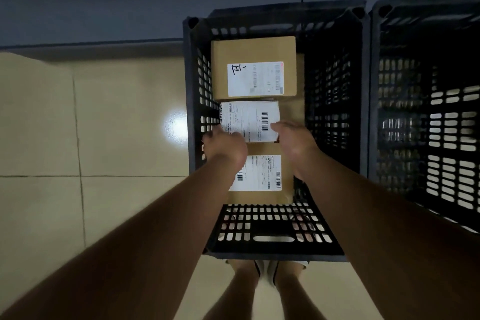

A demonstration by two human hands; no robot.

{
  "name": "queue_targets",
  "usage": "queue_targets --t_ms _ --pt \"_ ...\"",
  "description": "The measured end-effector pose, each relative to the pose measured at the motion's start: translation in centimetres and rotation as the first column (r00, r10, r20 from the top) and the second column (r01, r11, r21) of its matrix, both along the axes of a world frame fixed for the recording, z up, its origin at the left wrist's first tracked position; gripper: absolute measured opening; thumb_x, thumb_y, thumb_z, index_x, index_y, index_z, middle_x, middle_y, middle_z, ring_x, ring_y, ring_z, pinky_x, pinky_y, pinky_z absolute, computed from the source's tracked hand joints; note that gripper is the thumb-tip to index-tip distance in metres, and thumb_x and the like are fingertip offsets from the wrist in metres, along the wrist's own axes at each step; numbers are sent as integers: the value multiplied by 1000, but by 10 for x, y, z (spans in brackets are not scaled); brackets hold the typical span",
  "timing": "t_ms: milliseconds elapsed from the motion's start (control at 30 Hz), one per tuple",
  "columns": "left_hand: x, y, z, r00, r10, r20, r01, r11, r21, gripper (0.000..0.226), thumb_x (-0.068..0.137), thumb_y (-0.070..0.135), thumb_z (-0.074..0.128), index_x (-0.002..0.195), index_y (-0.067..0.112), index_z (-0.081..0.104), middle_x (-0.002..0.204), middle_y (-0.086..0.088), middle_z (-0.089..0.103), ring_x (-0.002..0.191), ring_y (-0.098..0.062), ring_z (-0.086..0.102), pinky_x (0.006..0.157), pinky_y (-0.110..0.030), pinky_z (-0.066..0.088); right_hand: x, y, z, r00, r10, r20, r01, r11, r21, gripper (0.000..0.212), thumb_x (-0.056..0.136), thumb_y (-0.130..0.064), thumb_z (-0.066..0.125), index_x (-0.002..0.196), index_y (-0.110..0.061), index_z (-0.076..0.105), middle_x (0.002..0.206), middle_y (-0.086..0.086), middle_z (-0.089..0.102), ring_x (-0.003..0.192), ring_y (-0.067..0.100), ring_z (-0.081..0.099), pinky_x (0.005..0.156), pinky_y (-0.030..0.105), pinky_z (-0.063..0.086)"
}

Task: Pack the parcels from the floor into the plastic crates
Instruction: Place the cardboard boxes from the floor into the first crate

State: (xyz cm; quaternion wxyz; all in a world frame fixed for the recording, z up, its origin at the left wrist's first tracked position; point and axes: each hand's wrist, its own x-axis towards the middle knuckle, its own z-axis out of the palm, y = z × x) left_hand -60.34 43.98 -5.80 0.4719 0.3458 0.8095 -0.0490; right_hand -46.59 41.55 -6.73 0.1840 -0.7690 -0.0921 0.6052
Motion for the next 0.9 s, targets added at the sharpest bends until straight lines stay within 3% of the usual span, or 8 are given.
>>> queue_targets --t_ms 100,200,367,500,633,733,833,900 --pt "0 2 -9 999 9 -41 -10 1000 -15 51 103 25 41 153 18 39 150 -13 38 133 -34 44 110 -46 41 -6 7 -7 1000 -6 -11 6 1000 -9 30 97 -29 60 126 -22 65 115 -5 63 107 20 60 97 36 49" --pt "-1 3 -18 999 2 -40 -2 1000 3 52 102 23 43 153 16 38 153 -12 37 137 -34 40 110 -42 38 -12 9 -16 999 -4 -39 3 1000 -19 32 92 -29 61 122 -19 66 119 0 66 110 23 61 99 42 50" --pt "-3 -7 -23 1000 26 9 -26 999 42 67 102 25 46 162 27 18 158 -9 30 138 -33 42 109 -45 44 -20 6 -25 998 -17 -65 16 1000 -20 15 89 -14 60 104 -17 60 91 1 62 82 18 56 75 34 45" --pt "-5 -14 -27 1000 -21 21 20 998 65 69 102 25 47 162 28 13 158 -8 29 137 -33 42 104 -47 49 -22 2 -29 995 -52 -89 54 998 19 47 88 -8 63 129 -28 54 110 2 69 96 20 62 92 38 51" --pt "-6 -14 -27 998 -68 13 68 997 38 73 101 24 46 163 30 8 164 -7 20 143 -34 36 101 -44 51 -20 1 -30 987 -50 -151 57 997 46 36 89 0 59 96 -36 60 99 -8 72 99 14 66 99 34 51" --pt "-4 -9 -22 994 -107 -23 106 994 -4 72 101 24 45 164 27 9 165 -9 20 143 -36 37 103 -47 50 -20 4 -27 981 -30 -192 42 997 59 36 88 1 59 90 -35 62 100 -8 74 104 17 67 100 36 50" --pt "-2 -6 -17 990 -136 -34 136 991 1 69 101 21 45 163 23 15 168 -3 13 145 -34 35 108 -45 46 -17 6 -27 981 33 -193 -22 998 59 28 88 -5 60 98 -30 67 106 -9 73 113 20 64 105 42 47" --pt "-2 -7 -12 989 -145 -29 145 989 13 68 103 21 45 163 23 15 169 3 7 145 -31 35 106 -41 46 -15 7 -21 978 118 -169 -114 993 33 31 92 -13 60 121 -26 60 109 -11 65 112 21 58 105 42 45"
